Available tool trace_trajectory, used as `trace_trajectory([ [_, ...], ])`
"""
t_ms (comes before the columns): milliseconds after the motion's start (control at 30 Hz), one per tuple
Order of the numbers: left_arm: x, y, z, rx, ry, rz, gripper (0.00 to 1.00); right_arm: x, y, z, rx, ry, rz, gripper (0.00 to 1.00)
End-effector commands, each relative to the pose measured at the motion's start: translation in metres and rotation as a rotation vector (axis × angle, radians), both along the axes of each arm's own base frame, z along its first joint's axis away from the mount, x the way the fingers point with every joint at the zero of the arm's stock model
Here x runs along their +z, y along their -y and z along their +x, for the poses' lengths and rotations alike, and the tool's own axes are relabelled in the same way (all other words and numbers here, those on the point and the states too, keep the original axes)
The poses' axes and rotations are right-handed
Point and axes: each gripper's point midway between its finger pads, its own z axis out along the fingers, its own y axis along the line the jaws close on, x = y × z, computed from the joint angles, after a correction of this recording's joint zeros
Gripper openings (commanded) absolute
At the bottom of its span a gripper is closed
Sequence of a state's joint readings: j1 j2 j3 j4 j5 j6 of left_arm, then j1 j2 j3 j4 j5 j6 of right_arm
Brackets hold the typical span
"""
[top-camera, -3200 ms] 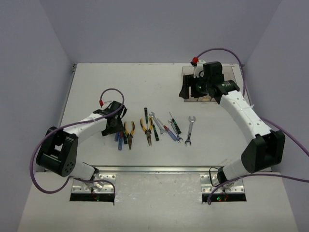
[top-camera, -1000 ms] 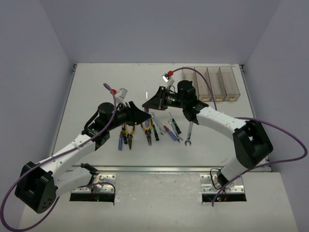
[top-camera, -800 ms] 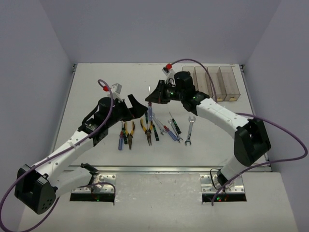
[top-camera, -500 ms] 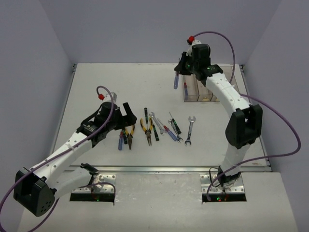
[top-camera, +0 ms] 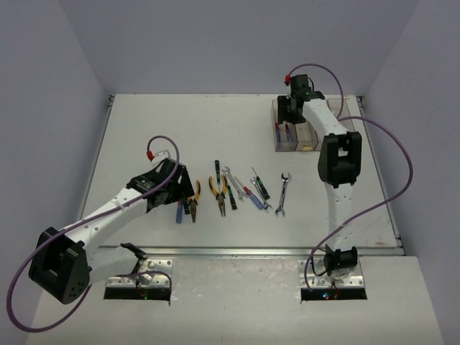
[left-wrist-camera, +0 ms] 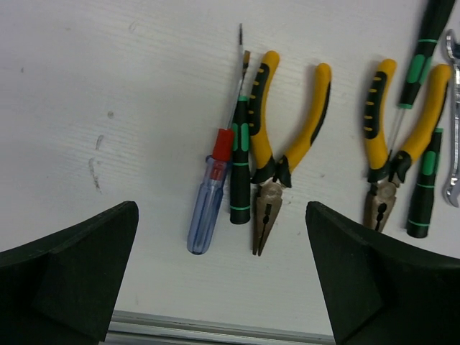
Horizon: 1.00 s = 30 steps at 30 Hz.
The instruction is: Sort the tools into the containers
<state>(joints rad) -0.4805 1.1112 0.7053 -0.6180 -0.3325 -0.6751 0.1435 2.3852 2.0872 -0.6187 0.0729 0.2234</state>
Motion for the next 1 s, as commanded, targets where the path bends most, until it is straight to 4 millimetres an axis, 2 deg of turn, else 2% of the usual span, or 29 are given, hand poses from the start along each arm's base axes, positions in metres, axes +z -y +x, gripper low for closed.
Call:
trace_trajectory([
  [0, 0.004, -0.011, 0.006, 0.106, 0.025, 0.043, 1.0, 0.076, -0.008, 0.011, -0.002, 0.156, 0.038, 0.68],
  [100, -0.005, -0.011, 0.004, 0.117, 0.017, 0.036, 0.96, 0.107, -0.013, 0.001, 0.0, 0.181, 0.079, 0.72],
  [133, -0.01, -0.013, 0.003, 0.13, 0.014, 0.038, 0.91, 0.113, -0.015, -0.004, 0.004, 0.178, 0.09, 0.75],
  [233, -0.029, -0.014, -0.002, 0.139, -0.018, 0.048, 0.7, 0.143, -0.025, -0.024, 0.026, 0.208, 0.147, 0.76],
  [300, -0.039, -0.013, -0.005, 0.141, -0.051, 0.047, 0.65, 0.158, -0.038, -0.045, 0.073, 0.215, 0.205, 0.76],
  [367, -0.049, -0.012, -0.009, 0.144, -0.088, 0.049, 0.49, 0.166, -0.052, -0.064, 0.12, 0.213, 0.245, 0.76],
  [467, -0.06, -0.011, -0.013, 0.144, -0.114, 0.05, 0.42, 0.171, -0.065, -0.082, 0.169, 0.224, 0.27, 0.77],
  [533, -0.066, -0.014, -0.016, 0.149, -0.128, 0.065, 0.4, 0.165, -0.076, -0.1, 0.207, 0.201, 0.299, 0.77],
  [633, -0.07, -0.012, -0.016, 0.145, -0.14, 0.056, 0.41, 0.171, -0.089, -0.114, 0.247, 0.213, 0.326, 0.77],
  [967, -0.071, -0.006, -0.018, 0.13, -0.135, 0.018, 0.43, 0.165, -0.11, -0.129, 0.305, 0.196, 0.328, 0.76],
])
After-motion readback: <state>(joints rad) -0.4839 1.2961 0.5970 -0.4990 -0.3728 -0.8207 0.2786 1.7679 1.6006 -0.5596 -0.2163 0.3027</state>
